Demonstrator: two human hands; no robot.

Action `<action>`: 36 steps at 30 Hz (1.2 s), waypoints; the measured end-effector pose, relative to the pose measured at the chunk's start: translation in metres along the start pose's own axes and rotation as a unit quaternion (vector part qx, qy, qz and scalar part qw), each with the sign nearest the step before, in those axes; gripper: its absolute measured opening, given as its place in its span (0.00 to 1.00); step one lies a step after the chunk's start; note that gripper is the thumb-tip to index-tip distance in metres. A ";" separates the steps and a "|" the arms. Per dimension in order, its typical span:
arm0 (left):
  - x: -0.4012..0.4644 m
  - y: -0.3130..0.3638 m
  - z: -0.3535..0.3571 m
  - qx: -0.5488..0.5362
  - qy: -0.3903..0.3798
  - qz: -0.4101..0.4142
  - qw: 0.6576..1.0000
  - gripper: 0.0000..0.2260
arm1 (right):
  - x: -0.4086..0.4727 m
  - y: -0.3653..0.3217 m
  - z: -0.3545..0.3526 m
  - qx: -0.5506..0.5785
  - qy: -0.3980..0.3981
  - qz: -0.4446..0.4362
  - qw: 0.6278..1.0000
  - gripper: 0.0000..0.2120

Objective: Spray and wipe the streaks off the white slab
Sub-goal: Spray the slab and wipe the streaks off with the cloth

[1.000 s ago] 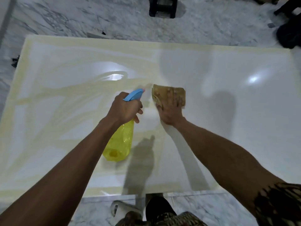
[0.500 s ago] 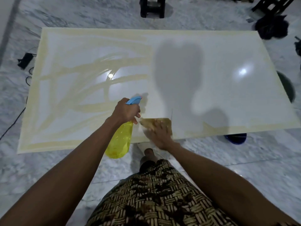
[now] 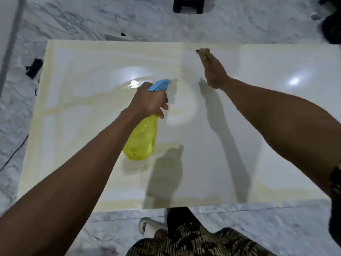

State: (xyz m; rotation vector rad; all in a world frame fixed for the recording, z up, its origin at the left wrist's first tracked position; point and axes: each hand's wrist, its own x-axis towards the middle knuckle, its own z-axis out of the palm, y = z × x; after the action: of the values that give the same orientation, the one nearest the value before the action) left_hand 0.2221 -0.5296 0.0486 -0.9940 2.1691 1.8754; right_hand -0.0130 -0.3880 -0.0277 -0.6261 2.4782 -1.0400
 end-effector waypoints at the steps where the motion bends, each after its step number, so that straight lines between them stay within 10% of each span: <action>1: 0.014 0.003 -0.006 -0.006 0.005 0.006 1.000 0.22 | 0.035 0.002 0.000 -0.017 -0.005 -0.003 1.000 0.22; 7: 0.083 -0.009 -0.032 -0.013 0.020 0.022 0.999 0.25 | 0.181 0.027 0.059 -0.206 -0.060 0.079 0.973 0.36; 16: 0.056 -0.060 -0.043 -0.004 0.030 -0.026 0.999 0.22 | 0.054 0.042 0.131 -0.394 -0.030 -0.065 0.916 0.27; 31: -0.149 -0.140 0.003 -0.006 0.005 -0.077 0.997 0.15 | -0.367 0.086 0.181 -0.367 -0.202 -0.187 0.889 0.27; 36: -0.161 -0.136 0.002 0.001 0.005 -0.090 0.996 0.14 | -0.347 0.047 0.146 -0.168 -0.237 -0.025 0.956 0.27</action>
State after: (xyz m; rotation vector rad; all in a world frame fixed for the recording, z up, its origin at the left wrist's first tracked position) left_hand 0.4197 -0.4664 0.0102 -1.1582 2.0104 1.7904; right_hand 0.3355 -0.2560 -0.0989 -0.9222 2.2215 -0.4092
